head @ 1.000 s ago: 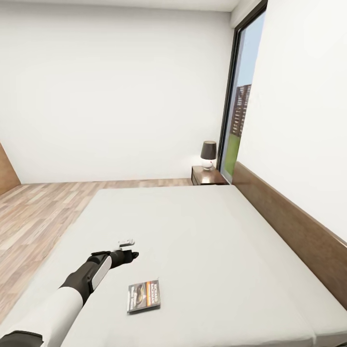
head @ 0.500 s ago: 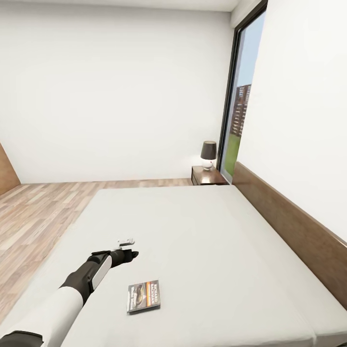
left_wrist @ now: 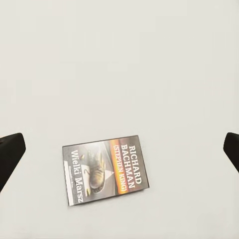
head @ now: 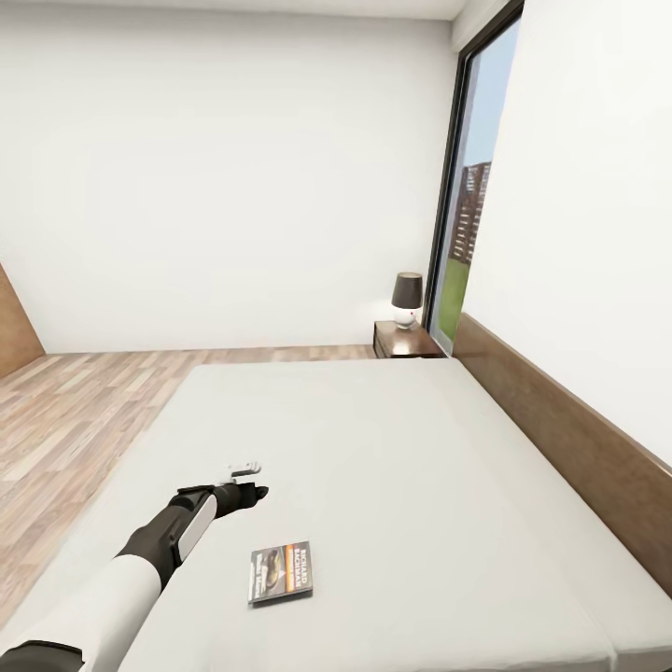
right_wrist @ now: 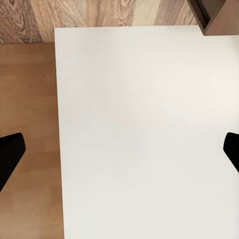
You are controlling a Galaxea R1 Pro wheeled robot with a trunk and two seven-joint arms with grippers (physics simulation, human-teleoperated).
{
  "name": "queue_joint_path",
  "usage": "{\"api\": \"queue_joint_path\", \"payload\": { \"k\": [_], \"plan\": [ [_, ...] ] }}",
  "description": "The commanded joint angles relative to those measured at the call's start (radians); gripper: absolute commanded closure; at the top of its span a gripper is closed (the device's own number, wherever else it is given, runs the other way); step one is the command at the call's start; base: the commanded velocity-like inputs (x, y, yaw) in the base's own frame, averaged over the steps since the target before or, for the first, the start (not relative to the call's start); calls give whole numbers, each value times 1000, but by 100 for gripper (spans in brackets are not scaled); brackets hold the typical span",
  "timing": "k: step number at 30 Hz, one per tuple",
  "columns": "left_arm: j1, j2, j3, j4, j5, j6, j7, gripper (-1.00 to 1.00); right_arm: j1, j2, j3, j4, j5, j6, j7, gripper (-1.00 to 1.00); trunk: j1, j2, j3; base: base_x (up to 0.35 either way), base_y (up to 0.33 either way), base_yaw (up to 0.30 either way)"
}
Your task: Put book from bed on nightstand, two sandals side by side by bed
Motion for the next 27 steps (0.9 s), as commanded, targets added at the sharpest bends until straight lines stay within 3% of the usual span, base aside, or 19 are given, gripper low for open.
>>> {"api": "queue_joint_path", "payload": {
  "k": [1, 27],
  "plan": [
    [-1, 1, -5, -1, 3, 4, 0, -100, 0, 0, 9, -1, -10, 4, -3, -100, 1, -2, -2, 0, 0, 5],
    [-1, 1, -6, -1, 3, 2, 0, -100, 0, 0, 8, -2, -10, 3, -3, -100, 1, -2, -2, 16, -9, 1]
  ]
}}
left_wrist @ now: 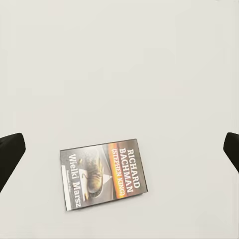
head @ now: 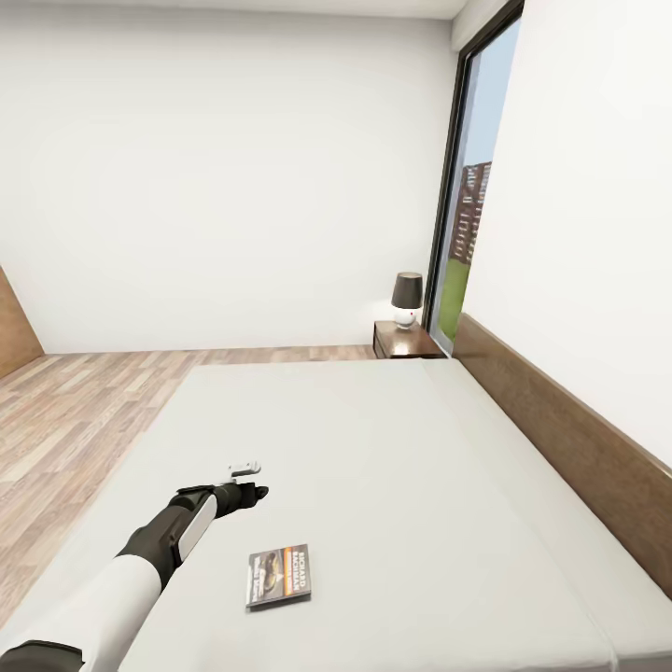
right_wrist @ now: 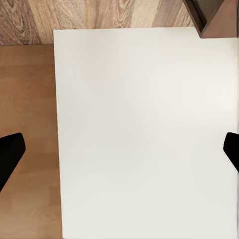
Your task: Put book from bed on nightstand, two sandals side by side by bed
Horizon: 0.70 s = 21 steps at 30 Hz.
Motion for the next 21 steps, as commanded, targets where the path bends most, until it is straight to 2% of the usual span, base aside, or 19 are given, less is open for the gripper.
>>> {"api": "queue_joint_path", "payload": {
  "k": [1, 11, 21],
  "plan": [
    [-1, 1, -5, -1, 3, 4, 0, -100, 0, 0, 9, -1, -10, 4, -3, -100, 1, -2, -2, 117, -84, 7],
    [-1, 1, -7, -3, 3, 0, 0, -100, 0, 0, 8, -1, -10, 4, -3, -100, 1, -2, -6, 78, -38, 78],
    [-1, 1, -9, -2, 1, -40, 1, -100, 0, -1, 8, -1, -10, 4, -3, -100, 1, -2, -7, 85, -9, 19]
  ]
}}
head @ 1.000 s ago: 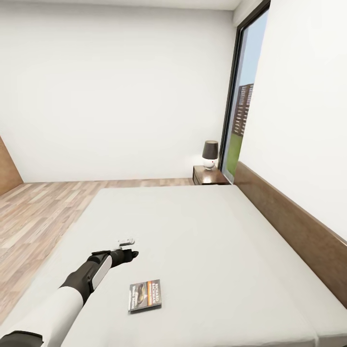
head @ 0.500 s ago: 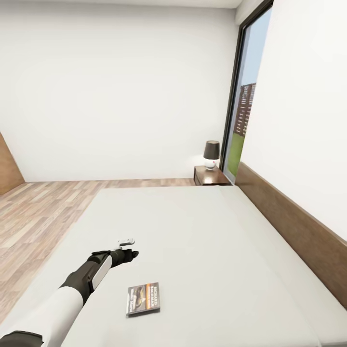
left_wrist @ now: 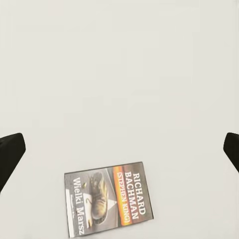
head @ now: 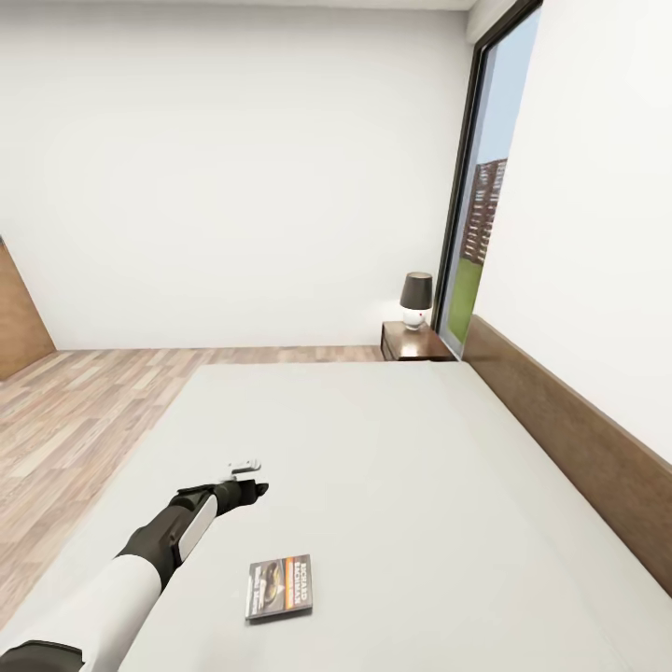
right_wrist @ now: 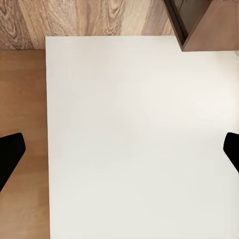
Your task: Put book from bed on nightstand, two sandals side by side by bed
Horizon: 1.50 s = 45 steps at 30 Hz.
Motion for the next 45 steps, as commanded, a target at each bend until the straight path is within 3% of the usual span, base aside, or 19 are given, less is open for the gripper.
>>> {"api": "queue_joint_path", "payload": {
  "k": [1, 17, 30, 45],
  "plan": [
    [-1, 1, -5, -1, 4, 3, 0, -100, 0, 0, 9, -1, -10, 4, -3, -100, 1, -2, -2, 21, -3, 4],
    [-1, 1, -5, -2, 4, -1, 0, -100, 0, -2, 10, -2, -9, 5, -2, -100, 1, -2, -2, 5, -1, 1],
    [-1, 1, -5, -2, 4, -1, 0, -100, 0, -1, 7, -3, 29, 2, -3, -100, 1, -2, -2, 0, 0, 0],
    [-1, 1, -5, -2, 4, -1, 0, -100, 0, -1, 6, -3, 31, 3, -3, -100, 1, -2, -2, 0, 0, 0]
  ]
}}
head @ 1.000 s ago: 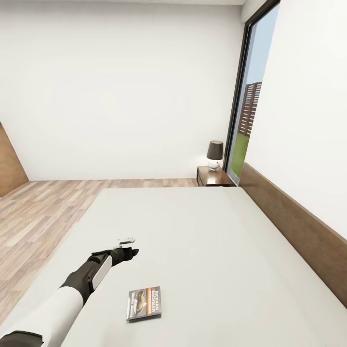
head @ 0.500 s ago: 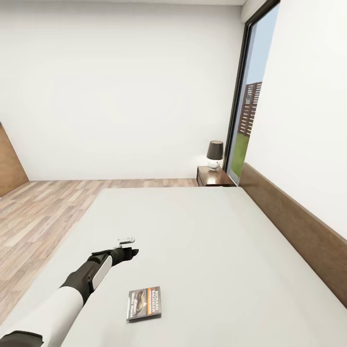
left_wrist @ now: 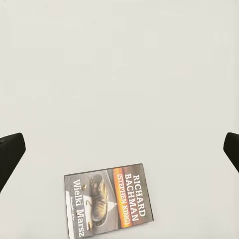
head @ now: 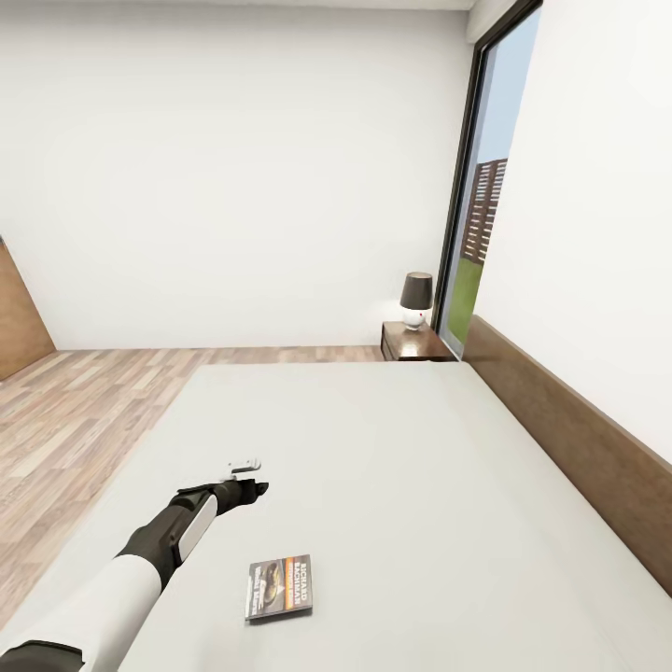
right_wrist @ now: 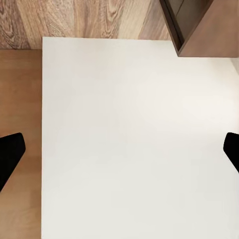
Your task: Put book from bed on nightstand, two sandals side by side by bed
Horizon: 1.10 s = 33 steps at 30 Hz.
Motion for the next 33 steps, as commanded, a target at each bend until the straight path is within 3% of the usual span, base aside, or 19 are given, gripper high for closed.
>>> {"api": "queue_joint_path", "payload": {
  "k": [1, 25, 33],
  "plan": [
    [-1, 1, -5, -1, 4, 4, 0, -100, 0, 0, 8, -2, -8, 4, -2, -100, 1, -2, -2, 0, 0, 0],
    [-1, 0, -6, -1, 4, 4, 0, -100, 0, 0, 7, -1, -9, 5, -1, -100, 1, -2, -2, 0, 0, 0],
    [-1, -19, -7, 4, 0, 7, 1, -100, 0, 0, 6, 0, -9, 6, -1, -100, 1, -2, -2, 0, 0, 0]
  ]
}}
